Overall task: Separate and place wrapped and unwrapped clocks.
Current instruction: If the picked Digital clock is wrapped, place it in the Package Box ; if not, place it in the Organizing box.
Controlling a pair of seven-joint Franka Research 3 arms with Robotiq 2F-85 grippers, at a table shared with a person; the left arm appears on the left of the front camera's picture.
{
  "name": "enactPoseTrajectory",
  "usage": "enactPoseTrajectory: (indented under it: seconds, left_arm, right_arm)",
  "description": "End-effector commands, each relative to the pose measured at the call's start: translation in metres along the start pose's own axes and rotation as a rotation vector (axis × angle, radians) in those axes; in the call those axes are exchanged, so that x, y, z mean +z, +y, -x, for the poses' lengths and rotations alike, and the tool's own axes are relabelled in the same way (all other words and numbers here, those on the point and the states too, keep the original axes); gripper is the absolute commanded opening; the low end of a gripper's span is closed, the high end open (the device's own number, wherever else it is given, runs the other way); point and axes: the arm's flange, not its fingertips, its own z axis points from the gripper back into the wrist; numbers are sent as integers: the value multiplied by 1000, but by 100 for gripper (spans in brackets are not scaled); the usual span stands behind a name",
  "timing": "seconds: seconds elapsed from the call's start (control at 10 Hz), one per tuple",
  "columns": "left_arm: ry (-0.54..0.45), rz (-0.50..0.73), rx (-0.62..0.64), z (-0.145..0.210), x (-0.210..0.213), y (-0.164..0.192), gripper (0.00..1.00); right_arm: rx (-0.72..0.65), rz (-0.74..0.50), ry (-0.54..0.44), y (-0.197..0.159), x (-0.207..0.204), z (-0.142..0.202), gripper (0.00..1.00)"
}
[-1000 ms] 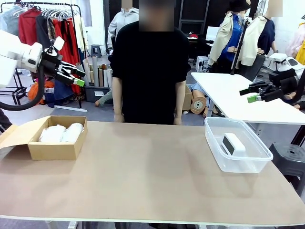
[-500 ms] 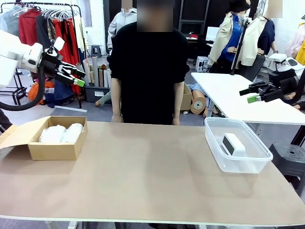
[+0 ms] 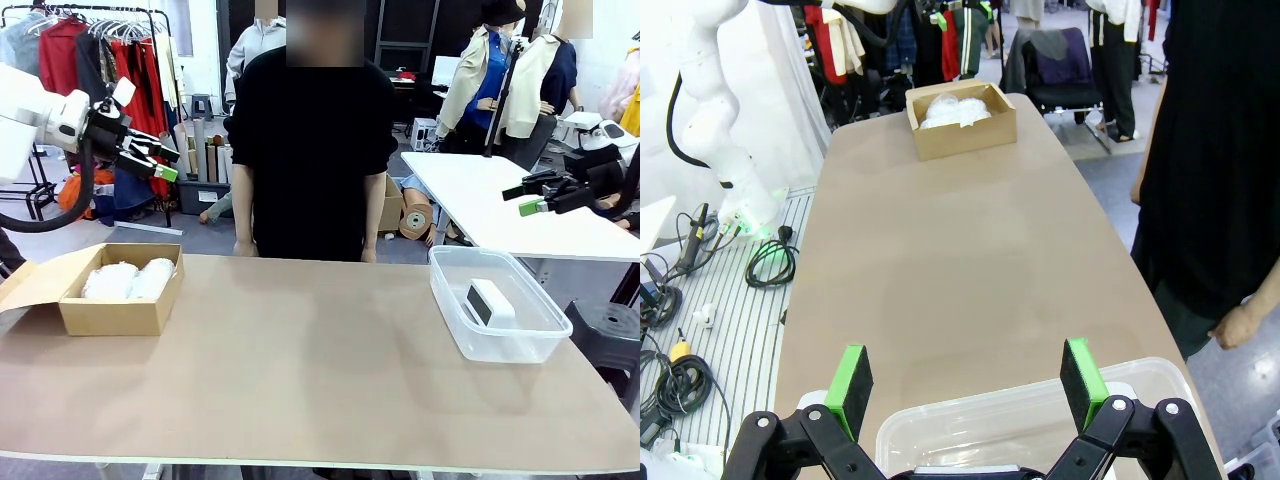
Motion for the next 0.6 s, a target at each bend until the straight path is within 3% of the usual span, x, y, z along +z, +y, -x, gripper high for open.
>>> enactPoseTrajectory:
  seconds: [0.0, 0.5]
  left_arm:
    - [-9, -11, -10, 0, -1, 0, 100]
    - [-9, -11, -10, 0, -1, 0, 100]
  right_arm:
    - [-2, -1, 4, 1, 0, -2, 100]
    - [-2, -1, 4, 1, 0, -2, 100]
